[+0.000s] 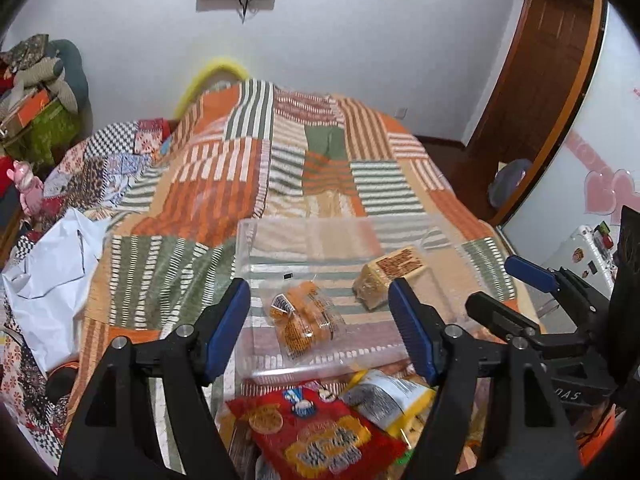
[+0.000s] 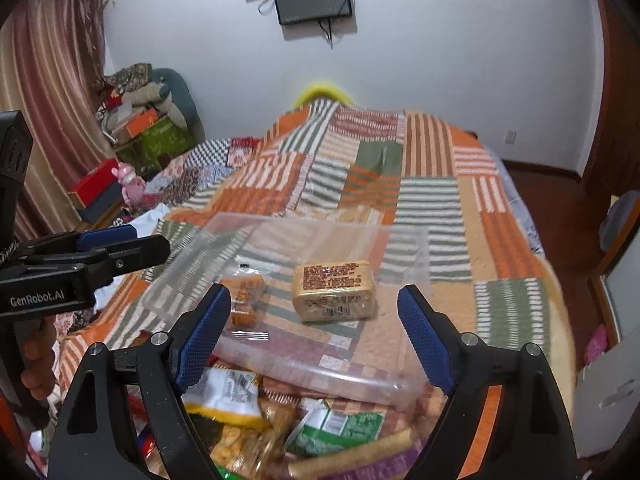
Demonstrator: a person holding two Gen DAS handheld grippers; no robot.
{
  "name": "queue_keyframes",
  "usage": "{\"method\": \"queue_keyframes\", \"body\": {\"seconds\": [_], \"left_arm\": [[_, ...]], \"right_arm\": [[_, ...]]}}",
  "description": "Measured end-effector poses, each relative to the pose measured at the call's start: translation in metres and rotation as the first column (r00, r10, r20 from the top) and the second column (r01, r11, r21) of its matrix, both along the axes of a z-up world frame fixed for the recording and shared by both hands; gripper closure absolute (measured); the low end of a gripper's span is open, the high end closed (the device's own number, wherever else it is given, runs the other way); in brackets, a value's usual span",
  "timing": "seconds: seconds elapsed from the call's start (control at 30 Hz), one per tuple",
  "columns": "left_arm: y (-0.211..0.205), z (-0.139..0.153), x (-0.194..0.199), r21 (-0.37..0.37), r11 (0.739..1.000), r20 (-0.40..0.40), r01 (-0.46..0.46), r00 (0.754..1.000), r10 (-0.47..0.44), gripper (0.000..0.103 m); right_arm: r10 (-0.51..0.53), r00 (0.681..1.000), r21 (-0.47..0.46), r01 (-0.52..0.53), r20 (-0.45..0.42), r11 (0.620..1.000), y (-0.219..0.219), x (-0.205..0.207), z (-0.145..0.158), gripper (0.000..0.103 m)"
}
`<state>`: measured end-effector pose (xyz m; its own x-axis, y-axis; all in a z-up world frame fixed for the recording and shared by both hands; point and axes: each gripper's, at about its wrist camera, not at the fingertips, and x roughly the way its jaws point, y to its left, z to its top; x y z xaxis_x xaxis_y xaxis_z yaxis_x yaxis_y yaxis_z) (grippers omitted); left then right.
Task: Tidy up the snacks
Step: 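Grasp the wafer roll with the left tool while the right tool grasps the cream cake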
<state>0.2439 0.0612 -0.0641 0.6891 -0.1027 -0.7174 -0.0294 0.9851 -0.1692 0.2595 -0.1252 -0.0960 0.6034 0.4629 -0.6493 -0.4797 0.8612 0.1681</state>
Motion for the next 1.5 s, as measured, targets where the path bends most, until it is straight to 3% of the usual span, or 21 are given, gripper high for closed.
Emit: {"method": "queue_keyframes", "body": {"seconds": [0.27, 0.5, 0.73, 0.87, 1.03, 1.27, 1.5], "left_arm": [[0.002, 0.034, -0.055, 0.044, 0.999, 0.107, -0.015, 0.994, 0.010, 0.015], [0.010, 0.035, -0.098, 0.091, 0.995, 0.144, -0.041, 0.989, 0.027, 0.009], [0.025, 0.004, -0.123, 0.091, 0.994, 0.085, -0.059, 0.995, 0.052, 0.009], [0.037, -0.021, -0.132, 0.078, 0.994, 0.034, -0.082, 0.996, 0.080, 0.009], [0.052, -0.055, -0.137, 0.088, 0.990, -0.037, -0.113, 0.992, 0.117, 0.009], [0.069, -0.080, -0.130, 0.094, 0.985, -0.066, -0.147, 0.986, 0.154, 0.009], [0.074, -0.107, -0.111, 0.083, 0.987, -0.118, -0.140, 0.982, 0.149, 0.009]], "right_arm": [[-0.015, 0.995, -0.008, 0.016, 0.100, 1.000, -0.020, -0.039, 0.024, 0.012], [-0.036, 0.993, -0.019, 0.039, 0.110, 0.999, -0.035, -0.063, 0.021, 0.006], [-0.065, 0.993, -0.090, 0.074, 0.100, 0.993, -0.038, -0.084, 0.000, 0.006], [-0.078, 0.996, -0.132, 0.084, 0.052, 0.988, -0.043, -0.088, -0.022, 0.005], [-0.109, 0.993, -0.135, 0.103, -0.038, 0.985, -0.056, -0.088, -0.047, 0.005], [-0.186, 0.971, -0.162, 0.162, -0.148, 0.973, -0.064, -0.081, -0.081, 0.006], [-0.170, 0.963, -0.116, 0.148, -0.209, 0.982, -0.068, -0.091, -0.093, 0.005]]}}
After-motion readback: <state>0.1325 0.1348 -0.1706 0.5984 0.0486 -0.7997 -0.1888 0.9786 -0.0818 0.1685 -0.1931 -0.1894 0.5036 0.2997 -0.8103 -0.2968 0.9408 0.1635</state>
